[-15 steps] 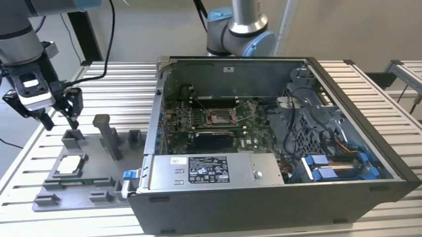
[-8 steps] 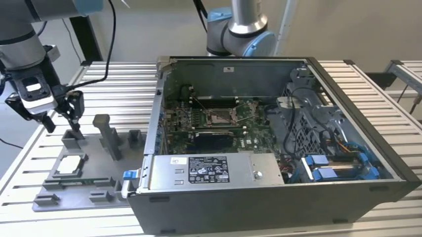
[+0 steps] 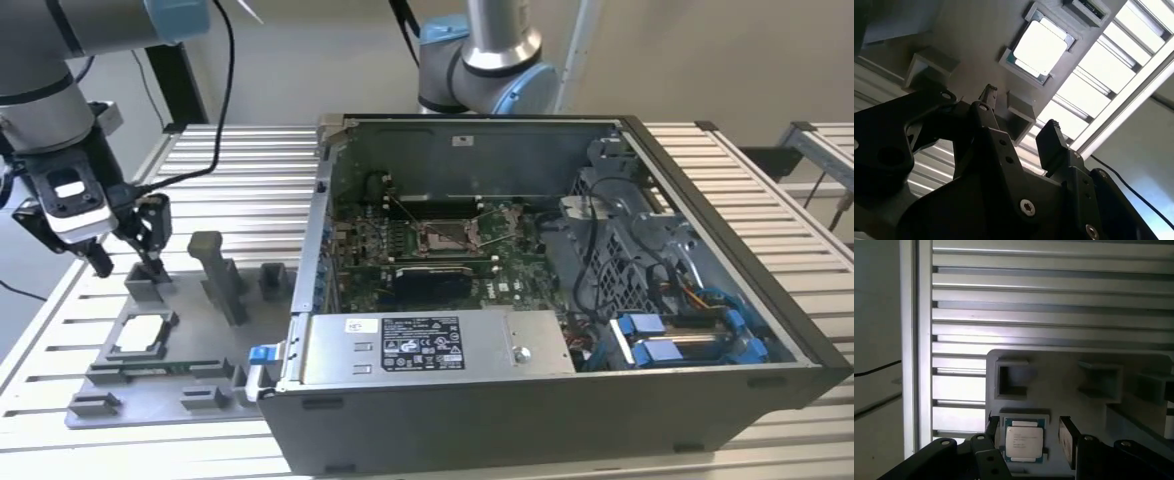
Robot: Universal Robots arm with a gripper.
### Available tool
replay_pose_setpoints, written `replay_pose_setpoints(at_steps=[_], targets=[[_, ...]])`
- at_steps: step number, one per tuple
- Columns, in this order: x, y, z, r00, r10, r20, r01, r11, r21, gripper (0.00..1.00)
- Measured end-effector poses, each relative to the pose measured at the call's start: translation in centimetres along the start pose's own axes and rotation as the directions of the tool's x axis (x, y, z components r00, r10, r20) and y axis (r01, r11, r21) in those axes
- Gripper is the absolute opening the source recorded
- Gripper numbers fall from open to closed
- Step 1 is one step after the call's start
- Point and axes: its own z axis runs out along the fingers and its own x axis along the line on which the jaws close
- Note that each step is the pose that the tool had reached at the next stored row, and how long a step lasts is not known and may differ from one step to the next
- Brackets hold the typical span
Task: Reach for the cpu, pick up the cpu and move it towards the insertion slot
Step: 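Pick up the cpu and move it towards the insertion slot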
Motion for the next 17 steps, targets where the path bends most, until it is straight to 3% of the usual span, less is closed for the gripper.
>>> replay_pose_setpoints(at_steps=[3, 10, 17], targets=[[0.02, -1.01, 0.28, 1.0000, 0.000, -0.0002, 0.000, 1.0000, 0.0001, 1.00], [0.07, -2.42, 1.07, 1.0000, 0.005, -0.0003, -0.005, 1.0000, 0.0000, 1.00], [0.11, -3.14, 2.19, 0.9996, 0.030, 0.0000, -0.030, 0.9996, 0.0000, 1.00]])
